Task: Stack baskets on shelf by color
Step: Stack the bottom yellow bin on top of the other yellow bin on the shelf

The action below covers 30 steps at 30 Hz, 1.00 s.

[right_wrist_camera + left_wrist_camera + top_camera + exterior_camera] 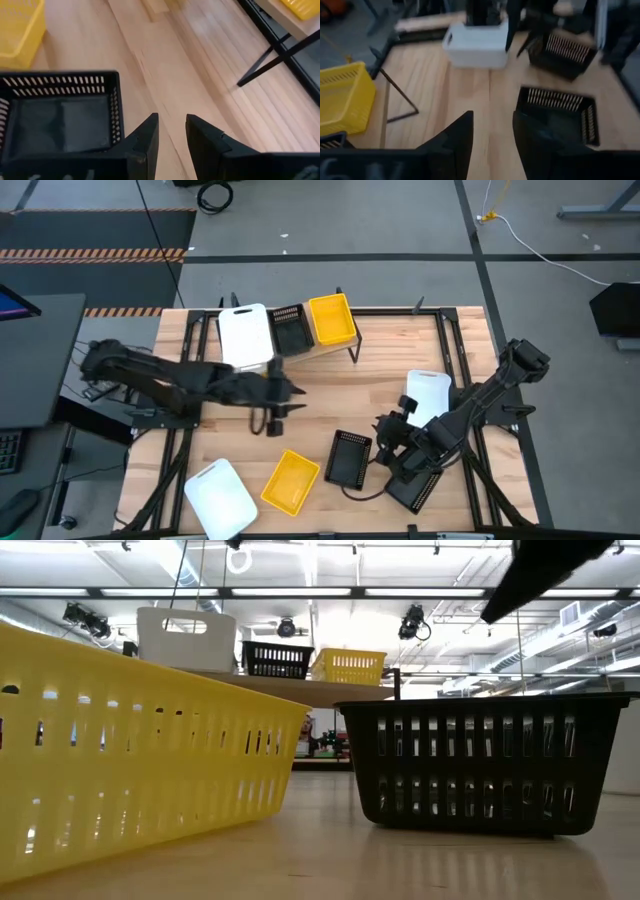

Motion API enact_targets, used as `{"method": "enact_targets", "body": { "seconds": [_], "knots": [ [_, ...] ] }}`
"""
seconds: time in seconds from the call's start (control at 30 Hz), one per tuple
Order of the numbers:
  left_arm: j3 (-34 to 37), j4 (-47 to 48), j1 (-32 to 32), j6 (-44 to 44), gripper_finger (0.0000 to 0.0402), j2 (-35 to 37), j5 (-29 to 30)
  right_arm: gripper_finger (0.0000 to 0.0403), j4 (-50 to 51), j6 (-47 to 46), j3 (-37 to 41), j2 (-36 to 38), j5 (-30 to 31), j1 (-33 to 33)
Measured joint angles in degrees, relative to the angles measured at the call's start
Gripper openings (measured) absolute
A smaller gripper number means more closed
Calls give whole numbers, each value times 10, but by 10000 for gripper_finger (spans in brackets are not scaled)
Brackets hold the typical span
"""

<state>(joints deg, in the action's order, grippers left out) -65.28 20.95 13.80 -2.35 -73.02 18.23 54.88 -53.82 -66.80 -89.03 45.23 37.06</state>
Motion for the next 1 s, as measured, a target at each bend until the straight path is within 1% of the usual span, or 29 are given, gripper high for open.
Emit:
{"method": "enact_targets", "body": {
  "seconds": [0.07,0.13,0.27,0.33,0.43,0.53,0.63,0.7,0.77,0.87,0.93,1.0],
  "knots": [
    [48,-52,3,-4,142,44,0,103,1,5,-11,0,-25,-16],
    [88,-89,11,-4,142,84,0,103,4,19,-20,0,-72,-36],
    [147,-129,26,-2,142,151,0,103,4,62,-32,0,-175,-79],
    [169,-143,37,2,141,179,2,103,-18,88,-35,0,-212,-95],
    [197,-162,53,17,141,213,16,103,-72,139,-40,0,-231,-111],
    [215,-174,69,31,140,240,53,103,-96,171,-49,0,-235,-128],
    [219,-170,77,45,136,259,76,103,-27,174,-72,0,-235,-149],
    [219,-172,86,52,132,268,77,103,52,161,-92,0,-236,-163],
    [219,-171,95,62,129,278,77,103,147,142,-111,0,-252,-171],
    [219,-153,111,64,126,285,77,103,267,100,-134,0,-305,-176],
    [219,-129,123,61,126,286,77,103,308,83,-139,1,-352,-172],
    [220,-119,133,75,126,285,84,103,332,70,-139,1,-393,-163]
  ]
}}
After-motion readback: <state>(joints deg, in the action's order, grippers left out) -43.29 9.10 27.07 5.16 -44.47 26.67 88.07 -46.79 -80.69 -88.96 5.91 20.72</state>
